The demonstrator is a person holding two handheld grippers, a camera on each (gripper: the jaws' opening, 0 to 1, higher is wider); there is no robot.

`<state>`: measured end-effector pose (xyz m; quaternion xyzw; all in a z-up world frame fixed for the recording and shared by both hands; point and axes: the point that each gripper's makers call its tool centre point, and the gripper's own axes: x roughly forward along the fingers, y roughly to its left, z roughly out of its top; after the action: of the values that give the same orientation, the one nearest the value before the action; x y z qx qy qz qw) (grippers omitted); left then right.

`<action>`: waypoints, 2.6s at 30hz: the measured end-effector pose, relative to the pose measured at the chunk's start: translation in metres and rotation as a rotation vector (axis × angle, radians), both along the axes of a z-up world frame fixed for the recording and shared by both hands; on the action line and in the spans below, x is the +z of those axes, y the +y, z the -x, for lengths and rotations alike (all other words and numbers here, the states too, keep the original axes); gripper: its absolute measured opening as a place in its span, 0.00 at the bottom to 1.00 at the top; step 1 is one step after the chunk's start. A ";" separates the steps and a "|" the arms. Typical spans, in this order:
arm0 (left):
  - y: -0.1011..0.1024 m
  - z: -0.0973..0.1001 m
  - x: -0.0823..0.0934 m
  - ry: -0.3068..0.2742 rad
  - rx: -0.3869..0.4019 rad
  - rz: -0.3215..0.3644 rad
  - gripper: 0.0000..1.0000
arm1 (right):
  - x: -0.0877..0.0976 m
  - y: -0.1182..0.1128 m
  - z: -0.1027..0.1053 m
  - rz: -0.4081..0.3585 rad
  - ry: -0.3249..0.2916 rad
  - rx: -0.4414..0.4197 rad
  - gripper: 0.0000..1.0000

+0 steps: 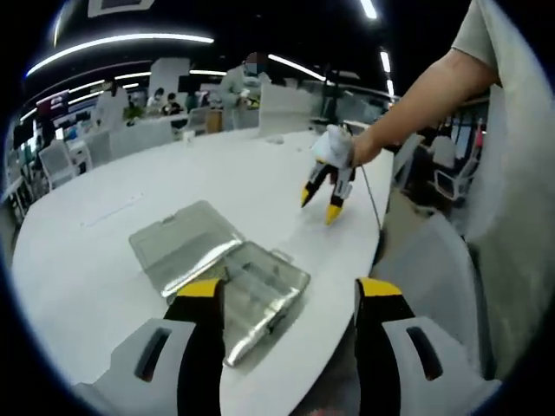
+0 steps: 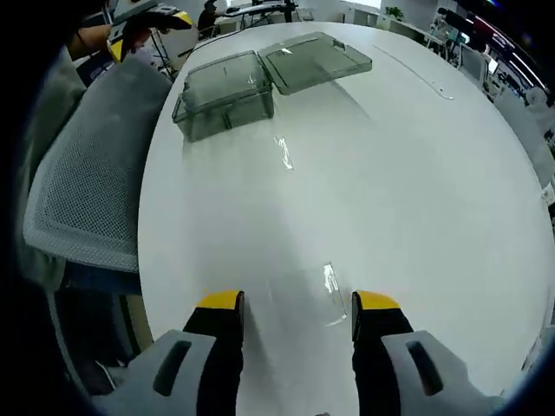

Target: Insert the divider into the dual guide fixture by aligning both edges with the guide slots and pushing it downward to the bottom, including one-sided entry, uneven engagement, binding, and posture correction.

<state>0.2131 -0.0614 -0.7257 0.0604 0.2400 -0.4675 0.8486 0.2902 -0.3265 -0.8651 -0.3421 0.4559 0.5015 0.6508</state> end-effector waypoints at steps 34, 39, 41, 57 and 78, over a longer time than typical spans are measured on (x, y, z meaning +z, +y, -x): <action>0.007 0.000 0.000 0.012 0.059 0.007 0.58 | -0.008 0.000 0.000 0.106 0.002 0.191 0.28; 0.008 0.001 0.001 0.011 0.063 0.009 0.58 | -0.008 0.001 -0.001 0.121 0.008 0.172 0.27; 0.009 0.001 0.002 0.010 0.064 0.011 0.58 | -0.008 0.003 0.000 0.118 0.016 0.161 0.27; 0.012 0.001 0.005 0.001 0.068 0.012 0.58 | 0.005 0.006 0.003 0.133 0.007 0.165 0.27; -0.013 -0.004 0.004 0.027 0.033 0.032 0.52 | 0.046 0.054 0.020 0.086 -0.076 0.250 0.27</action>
<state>0.2171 -0.0745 -0.7218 0.0366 0.2450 -0.4578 0.8538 0.2706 -0.2727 -0.8188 -0.4426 0.4060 0.5451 0.5849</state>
